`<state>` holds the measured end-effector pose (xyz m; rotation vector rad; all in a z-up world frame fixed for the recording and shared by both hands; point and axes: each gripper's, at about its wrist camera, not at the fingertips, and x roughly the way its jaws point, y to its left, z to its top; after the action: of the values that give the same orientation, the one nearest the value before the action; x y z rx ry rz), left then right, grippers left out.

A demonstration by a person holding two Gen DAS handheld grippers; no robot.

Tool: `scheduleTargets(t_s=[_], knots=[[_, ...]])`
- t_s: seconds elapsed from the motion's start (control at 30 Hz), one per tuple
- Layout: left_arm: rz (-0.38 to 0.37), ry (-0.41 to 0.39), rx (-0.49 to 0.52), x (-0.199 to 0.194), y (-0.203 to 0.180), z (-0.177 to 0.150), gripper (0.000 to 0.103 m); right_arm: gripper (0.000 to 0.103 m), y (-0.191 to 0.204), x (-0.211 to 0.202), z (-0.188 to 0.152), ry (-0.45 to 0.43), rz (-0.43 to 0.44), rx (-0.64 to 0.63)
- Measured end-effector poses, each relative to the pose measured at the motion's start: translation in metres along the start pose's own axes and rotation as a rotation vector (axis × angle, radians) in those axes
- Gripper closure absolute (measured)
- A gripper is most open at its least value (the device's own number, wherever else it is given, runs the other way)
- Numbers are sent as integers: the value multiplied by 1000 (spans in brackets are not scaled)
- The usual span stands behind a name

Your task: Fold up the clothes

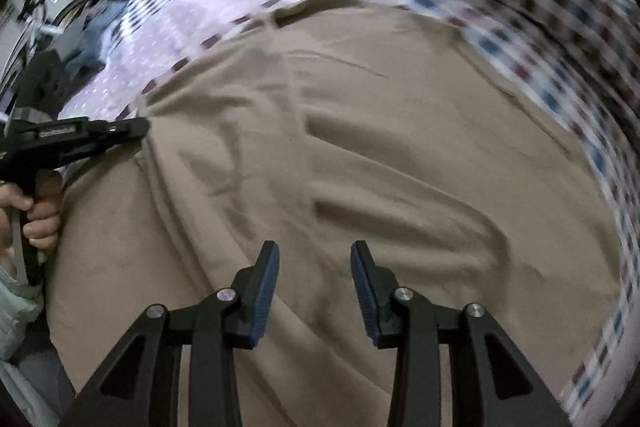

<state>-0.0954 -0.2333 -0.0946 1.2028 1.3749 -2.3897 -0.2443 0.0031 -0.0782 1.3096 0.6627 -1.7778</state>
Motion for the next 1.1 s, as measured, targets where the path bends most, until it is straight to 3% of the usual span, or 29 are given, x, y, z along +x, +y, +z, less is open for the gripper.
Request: scheduleTargets(t_s=[0.07, 0.1, 0.17, 0.47, 0.63, 0.7, 0.83, 0.9, 1.1], knots=[[3, -2, -3, 1, 2, 0, 99, 68, 9, 11, 7, 36, -19, -32], [0, -2, -6, 2, 2, 0, 99, 83, 13, 14, 9, 51, -37, -44], [-4, -3, -10, 2, 3, 0, 99, 101, 19, 20, 12, 80, -75, -68], [-9, -12, -16, 2, 3, 0, 100, 103, 21, -17, 48, 38, -260, -112], [2, -19, -6, 2, 0, 0, 101, 102, 17, 5, 70, 62, -326, -111], [9, -20, 1, 3, 0, 0, 100, 97, 11, 7, 68, 56, -330, -82], [4, -19, -5, 3, 1, 0, 100, 87, -22, -32, 36, -15, -339, 35], [4, -19, -5, 3, 1, 0, 100, 82, -42, -55, 3, -31, -335, 102], [-1, -22, -5, 3, 2, -1, 100, 82, -75, -102, -105, -15, -296, 243]])
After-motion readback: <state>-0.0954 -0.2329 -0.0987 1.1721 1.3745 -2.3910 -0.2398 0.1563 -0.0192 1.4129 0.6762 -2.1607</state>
